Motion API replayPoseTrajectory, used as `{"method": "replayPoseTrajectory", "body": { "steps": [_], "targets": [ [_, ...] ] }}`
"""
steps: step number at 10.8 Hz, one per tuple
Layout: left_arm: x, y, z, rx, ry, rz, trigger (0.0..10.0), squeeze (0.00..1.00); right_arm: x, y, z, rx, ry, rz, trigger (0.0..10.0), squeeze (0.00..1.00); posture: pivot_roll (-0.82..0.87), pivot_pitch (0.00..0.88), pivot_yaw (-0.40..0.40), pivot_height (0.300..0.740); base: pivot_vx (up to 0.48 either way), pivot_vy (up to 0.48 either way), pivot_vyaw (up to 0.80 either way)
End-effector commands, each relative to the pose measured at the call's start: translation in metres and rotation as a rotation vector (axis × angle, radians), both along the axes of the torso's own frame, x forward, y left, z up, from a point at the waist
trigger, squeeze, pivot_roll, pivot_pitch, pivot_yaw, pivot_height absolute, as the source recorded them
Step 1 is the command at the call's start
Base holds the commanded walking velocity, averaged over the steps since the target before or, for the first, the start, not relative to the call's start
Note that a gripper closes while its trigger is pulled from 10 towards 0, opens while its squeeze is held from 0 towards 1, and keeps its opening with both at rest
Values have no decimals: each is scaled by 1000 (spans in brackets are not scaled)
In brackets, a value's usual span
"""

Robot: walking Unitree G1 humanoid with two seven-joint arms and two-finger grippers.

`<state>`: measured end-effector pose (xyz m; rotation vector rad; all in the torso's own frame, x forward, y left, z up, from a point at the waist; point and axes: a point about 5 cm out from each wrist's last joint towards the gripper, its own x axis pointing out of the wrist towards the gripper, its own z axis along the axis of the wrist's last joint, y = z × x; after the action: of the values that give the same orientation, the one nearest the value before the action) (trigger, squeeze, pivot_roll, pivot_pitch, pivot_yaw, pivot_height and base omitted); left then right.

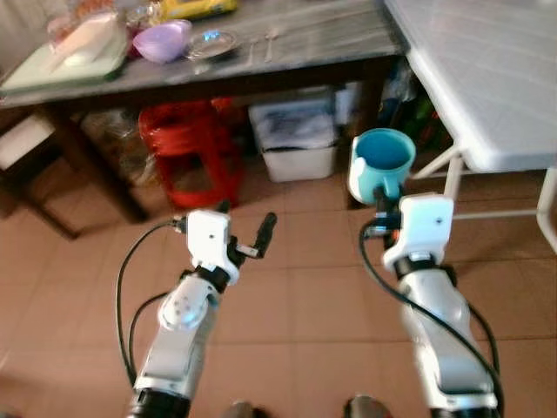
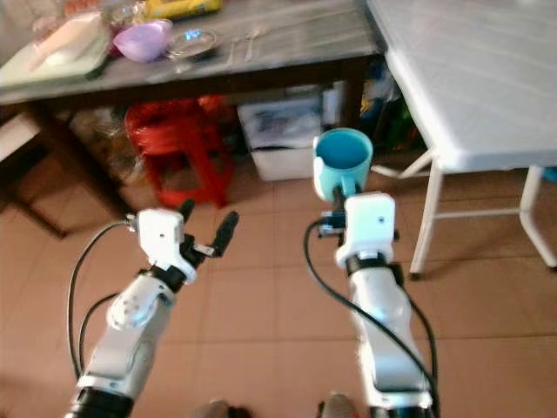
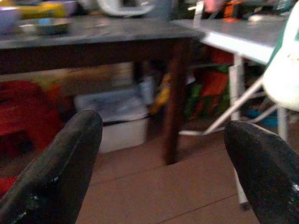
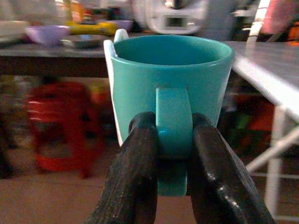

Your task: Setting the table

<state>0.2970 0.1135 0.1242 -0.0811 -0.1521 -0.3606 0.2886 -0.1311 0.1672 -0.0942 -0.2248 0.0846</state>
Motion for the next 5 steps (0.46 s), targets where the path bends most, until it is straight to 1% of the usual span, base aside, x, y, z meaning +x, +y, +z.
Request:
{"method": "replayPoseTrajectory", "body": {
  "steps": [1, 3, 4, 5],
  "targets": [
    [-1, 2, 1, 3, -5, 12, 10000, 0, 0, 2, 5, -9, -28, 9, 10000, 0, -83, 190, 149, 740, 0, 0, 0],
    [-3, 2, 3, 7, -15, -22, 10000, 0, 0, 2, 6, -27, -37, 8, 10000, 0, -81, 193, 154, 740, 0, 0, 0],
    [-3, 2, 4, 10, -22, -24, 10000, 0, 0, 3, 5, -31, -36, 7, 10000, 0, -82, 194, 155, 740, 0, 0, 581],
    [-3, 1, 5, 2, -20, -36, 10000, 0, -1, 3, 4, -32, -32, 10, 10000, 0, -82, 194, 155, 740, 0, 0, 800]
  ]
}}
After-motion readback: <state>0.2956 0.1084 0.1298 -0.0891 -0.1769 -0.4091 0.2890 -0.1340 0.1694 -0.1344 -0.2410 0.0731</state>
